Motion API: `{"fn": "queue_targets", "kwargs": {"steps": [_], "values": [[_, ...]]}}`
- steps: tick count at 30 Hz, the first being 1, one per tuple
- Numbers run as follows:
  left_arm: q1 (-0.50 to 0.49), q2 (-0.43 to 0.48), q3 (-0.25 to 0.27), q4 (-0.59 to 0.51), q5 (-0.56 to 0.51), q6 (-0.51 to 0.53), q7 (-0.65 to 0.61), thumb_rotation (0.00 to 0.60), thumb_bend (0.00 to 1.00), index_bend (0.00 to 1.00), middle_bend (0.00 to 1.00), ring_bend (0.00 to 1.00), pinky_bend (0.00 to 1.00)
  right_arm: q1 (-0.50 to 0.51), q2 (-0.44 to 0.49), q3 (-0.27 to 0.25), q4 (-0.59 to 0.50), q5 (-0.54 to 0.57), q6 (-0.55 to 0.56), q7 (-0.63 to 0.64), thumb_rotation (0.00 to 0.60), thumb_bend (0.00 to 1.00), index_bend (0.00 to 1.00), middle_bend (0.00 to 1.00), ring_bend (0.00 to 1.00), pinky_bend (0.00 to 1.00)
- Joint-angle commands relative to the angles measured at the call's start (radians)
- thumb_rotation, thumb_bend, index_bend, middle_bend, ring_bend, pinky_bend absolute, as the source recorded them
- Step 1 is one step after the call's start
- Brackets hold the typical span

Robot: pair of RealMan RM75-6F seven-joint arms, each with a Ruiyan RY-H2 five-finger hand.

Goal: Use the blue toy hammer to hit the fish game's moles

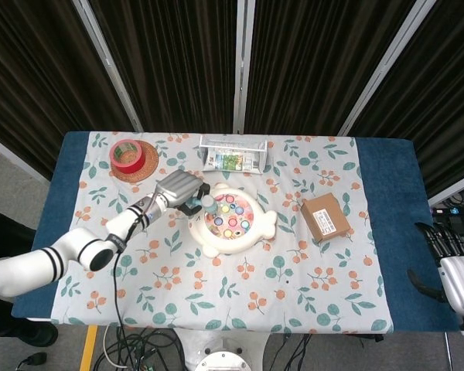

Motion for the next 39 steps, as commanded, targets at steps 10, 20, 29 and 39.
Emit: {"fn": "queue_targets", "kwargs": {"steps": [10, 20, 29, 39], "values": [[-0.160, -0.081, 0.101, 0.114, -0.283, -0.031, 0.165, 0.600, 0.56, 0.63, 0.63, 0.50, 0.49, 0.001, 0.000, 0.001, 0.016, 0.011, -0.011, 0.020, 0.600, 0.24, 0.03, 0.10, 0.00, 0.00], [-0.221, -0.084, 0.173, 0.112, -0.403, -0.016, 0.221, 0.600, 0.56, 0.64, 0.63, 0.50, 0.49, 0.001, -0.001, 0.002, 0.026, 0.016, -0.015, 0.032, 0.600, 0.24, 0.03, 0.10, 0.00, 0.00], [-0.243, -0.021, 0.193, 0.020, -0.427, 0.046, 0.265, 0.600, 0.56, 0.64, 0.63, 0.50, 0.50, 0.001, -0.004, 0.003, 0.028, 0.014, -0.013, 0.034, 0.600, 0.24, 0.03, 0.10, 0.00, 0.00], [-0.316, -0.078, 0.268, 0.059, -0.517, 0.081, 0.396, 0.600, 0.57, 0.66, 0.64, 0.50, 0.50, -0.002, -0.002, 0.003, 0.024, 0.022, -0.017, 0.030, 0.600, 0.24, 0.03, 0.10, 0.00, 0.00]]}}
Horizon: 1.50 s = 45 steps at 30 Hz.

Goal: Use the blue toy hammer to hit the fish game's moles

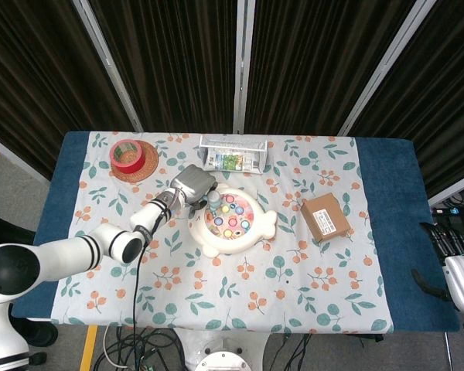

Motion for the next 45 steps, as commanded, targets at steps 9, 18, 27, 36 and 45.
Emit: {"fn": "queue_targets", "kwargs": {"steps": [9, 18, 27, 36, 45], "values": [[-0.077, -0.019, 0.063, -0.009, -0.123, 0.031, 0.107, 0.600, 0.57, 0.66, 0.64, 0.50, 0.50, -0.010, 0.000, -0.002, 0.002, 0.000, 0.012, 0.003, 0.600, 0.24, 0.03, 0.10, 0.00, 0.00], [-0.091, 0.034, 0.078, -0.101, -0.153, 0.089, 0.149, 0.600, 0.57, 0.67, 0.64, 0.50, 0.50, -0.010, -0.006, -0.002, 0.012, -0.003, 0.012, 0.014, 0.600, 0.23, 0.03, 0.10, 0.00, 0.00], [-0.114, -0.038, 0.104, -0.034, -0.208, 0.062, 0.190, 0.600, 0.57, 0.66, 0.64, 0.50, 0.50, -0.009, -0.003, 0.000, 0.008, 0.006, 0.004, 0.009, 0.600, 0.23, 0.03, 0.10, 0.00, 0.00], [-0.102, 0.039, 0.086, -0.125, -0.201, 0.095, 0.165, 0.600, 0.57, 0.67, 0.64, 0.51, 0.50, -0.016, -0.004, 0.000, 0.014, 0.000, 0.019, 0.018, 0.600, 0.24, 0.03, 0.10, 0.00, 0.00], [0.124, 0.134, 0.009, -0.248, 0.024, 0.158, -0.093, 0.600, 0.56, 0.67, 0.63, 0.50, 0.50, -0.019, -0.008, -0.002, 0.032, -0.007, 0.025, 0.039, 0.600, 0.23, 0.03, 0.10, 0.00, 0.00]]}}
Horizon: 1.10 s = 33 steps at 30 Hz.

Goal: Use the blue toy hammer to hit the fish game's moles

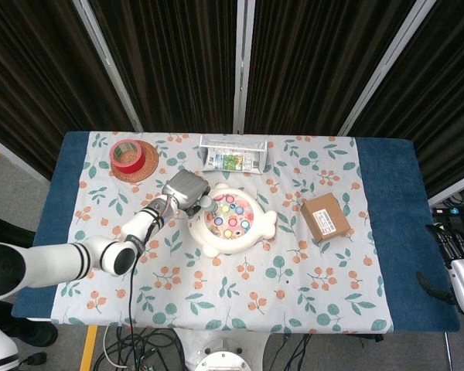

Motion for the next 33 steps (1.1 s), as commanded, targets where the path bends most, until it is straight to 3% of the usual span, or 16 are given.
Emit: {"fn": "queue_targets", "kwargs": {"steps": [1, 7, 14, 25, 33], "values": [[0.145, 0.038, -0.039, -0.049, 0.152, 0.045, -0.148, 0.600, 0.56, 0.67, 0.63, 0.50, 0.50, 0.002, 0.000, 0.000, 0.002, -0.003, -0.001, 0.001, 0.600, 0.23, 0.03, 0.10, 0.00, 0.00], [0.307, 0.017, -0.021, -0.010, 0.325, 0.117, -0.266, 0.600, 0.56, 0.65, 0.61, 0.49, 0.49, 0.014, -0.002, 0.000, 0.000, -0.010, -0.016, -0.001, 0.600, 0.24, 0.03, 0.10, 0.00, 0.00], [0.402, -0.046, -0.016, 0.078, 0.410, 0.156, -0.307, 0.600, 0.56, 0.59, 0.58, 0.45, 0.40, 0.022, -0.002, 0.001, -0.009, -0.009, -0.028, -0.011, 0.600, 0.23, 0.03, 0.10, 0.00, 0.00], [0.443, -0.113, -0.035, 0.161, 0.484, 0.111, -0.302, 0.600, 0.54, 0.55, 0.53, 0.40, 0.36, 0.022, 0.002, 0.000, -0.028, -0.005, -0.029, -0.031, 0.600, 0.24, 0.03, 0.10, 0.00, 0.00], [0.466, -0.122, -0.051, 0.167, 0.504, 0.098, -0.289, 0.600, 0.48, 0.46, 0.45, 0.34, 0.34, 0.016, 0.005, -0.003, -0.037, -0.005, -0.024, -0.039, 0.600, 0.24, 0.03, 0.10, 0.00, 0.00]]}}
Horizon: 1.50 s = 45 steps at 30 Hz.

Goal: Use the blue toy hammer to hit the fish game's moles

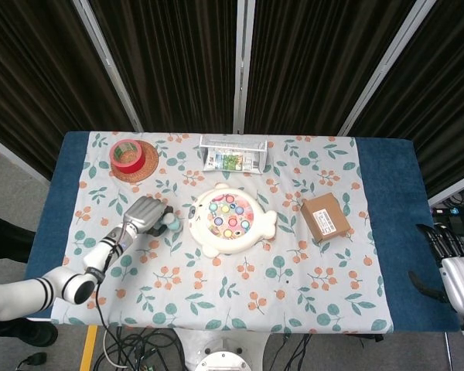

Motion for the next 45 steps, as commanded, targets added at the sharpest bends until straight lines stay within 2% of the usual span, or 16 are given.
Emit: {"fn": "queue_targets", "kwargs": {"steps": [1, 12, 16, 24, 27, 31, 37, 39, 45], "values": [[0.008, 0.000, -0.004, -0.003, 0.009, -0.002, 0.008, 0.600, 0.48, 0.46, 0.45, 0.34, 0.34, 0.000, 0.001, 0.000, -0.002, -0.001, 0.001, -0.003, 0.600, 0.24, 0.03, 0.11, 0.00, 0.00], [0.038, 0.001, -0.019, -0.017, 0.029, 0.002, 0.033, 0.600, 0.46, 0.38, 0.41, 0.31, 0.33, -0.002, 0.004, -0.001, -0.015, -0.006, 0.007, -0.016, 0.600, 0.24, 0.03, 0.11, 0.00, 0.00], [0.046, -0.001, -0.028, -0.018, 0.029, 0.002, 0.041, 0.600, 0.42, 0.31, 0.36, 0.28, 0.33, -0.003, 0.005, -0.001, -0.017, -0.007, 0.009, -0.018, 0.600, 0.24, 0.03, 0.11, 0.00, 0.00], [0.061, 0.003, -0.041, -0.031, 0.028, 0.011, 0.063, 0.600, 0.35, 0.27, 0.34, 0.26, 0.33, -0.004, 0.005, -0.001, -0.016, -0.007, 0.011, -0.016, 0.600, 0.24, 0.03, 0.11, 0.00, 0.00], [0.072, 0.010, -0.050, -0.043, 0.033, 0.026, 0.057, 0.600, 0.29, 0.19, 0.28, 0.20, 0.30, -0.004, 0.006, 0.000, -0.016, -0.010, 0.013, -0.015, 0.600, 0.24, 0.03, 0.11, 0.00, 0.00], [0.119, 0.049, -0.081, -0.087, 0.062, 0.124, 0.017, 0.600, 0.26, 0.15, 0.23, 0.14, 0.22, -0.003, 0.010, 0.002, -0.015, -0.009, 0.015, -0.014, 0.600, 0.24, 0.03, 0.11, 0.00, 0.00], [0.299, 0.176, -0.119, -0.165, 0.117, 0.454, -0.042, 0.600, 0.24, 0.19, 0.23, 0.14, 0.18, 0.012, 0.021, 0.010, 0.000, 0.000, -0.006, 0.020, 0.600, 0.24, 0.03, 0.11, 0.00, 0.00], [0.372, 0.200, -0.101, -0.168, 0.134, 0.560, -0.024, 0.600, 0.24, 0.20, 0.23, 0.14, 0.17, 0.020, 0.018, 0.013, 0.012, 0.004, -0.018, 0.034, 0.600, 0.24, 0.03, 0.11, 0.00, 0.00], [0.552, 0.282, -0.031, -0.216, 0.142, 0.741, 0.045, 0.600, 0.24, 0.21, 0.24, 0.13, 0.11, 0.044, 0.009, 0.021, 0.030, 0.002, -0.042, 0.047, 0.600, 0.24, 0.03, 0.11, 0.00, 0.00]]}}
